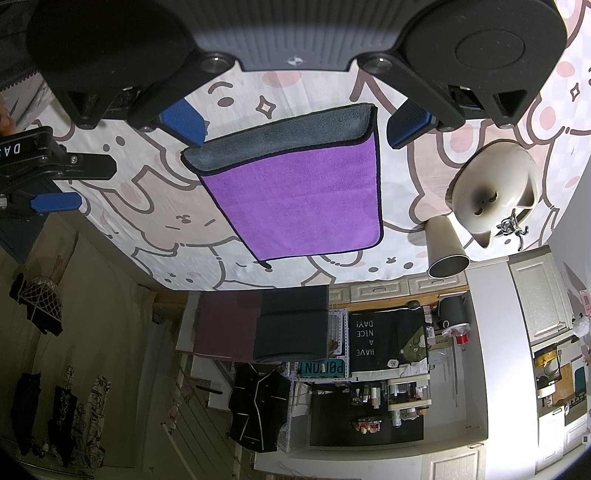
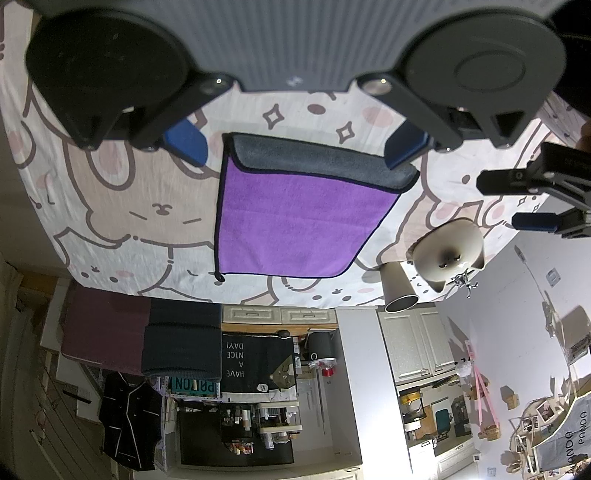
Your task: Fold towel
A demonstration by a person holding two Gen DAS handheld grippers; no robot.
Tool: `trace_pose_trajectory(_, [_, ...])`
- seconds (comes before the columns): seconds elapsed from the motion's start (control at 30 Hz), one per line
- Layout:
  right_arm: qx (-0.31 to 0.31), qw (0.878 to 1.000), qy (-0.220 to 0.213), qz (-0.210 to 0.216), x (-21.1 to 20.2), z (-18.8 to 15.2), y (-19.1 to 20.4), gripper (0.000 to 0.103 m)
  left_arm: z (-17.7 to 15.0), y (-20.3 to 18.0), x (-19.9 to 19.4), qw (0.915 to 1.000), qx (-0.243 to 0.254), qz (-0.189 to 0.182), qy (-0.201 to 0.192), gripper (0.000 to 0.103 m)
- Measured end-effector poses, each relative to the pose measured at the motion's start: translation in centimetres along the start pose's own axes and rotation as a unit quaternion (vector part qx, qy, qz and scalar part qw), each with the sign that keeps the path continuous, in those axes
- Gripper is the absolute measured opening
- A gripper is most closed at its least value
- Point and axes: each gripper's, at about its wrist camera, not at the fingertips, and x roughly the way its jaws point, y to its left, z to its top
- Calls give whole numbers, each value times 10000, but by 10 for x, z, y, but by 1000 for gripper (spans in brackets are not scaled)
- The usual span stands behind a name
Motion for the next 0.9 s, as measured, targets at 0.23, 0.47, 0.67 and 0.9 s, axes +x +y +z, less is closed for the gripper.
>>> trace_pose_trajectory(0.23, [3,10000,4,4,0,0,0,102,0,0,0,10000,1,-1,2,103])
trace_pose_trajectory(0.47, [2,10000,6,4,0,0,0,102,0,0,0,10000,0,1,3,103])
trace_pose_trajectory(0.67, [12,10000,17,20,-2,-1,0,102,0,0,0,10000,0,-2,6,103])
trace_pose_trajectory(0.9, [24,10000,26,29,2,0,0,102,0,0,0,10000,0,1,7,103])
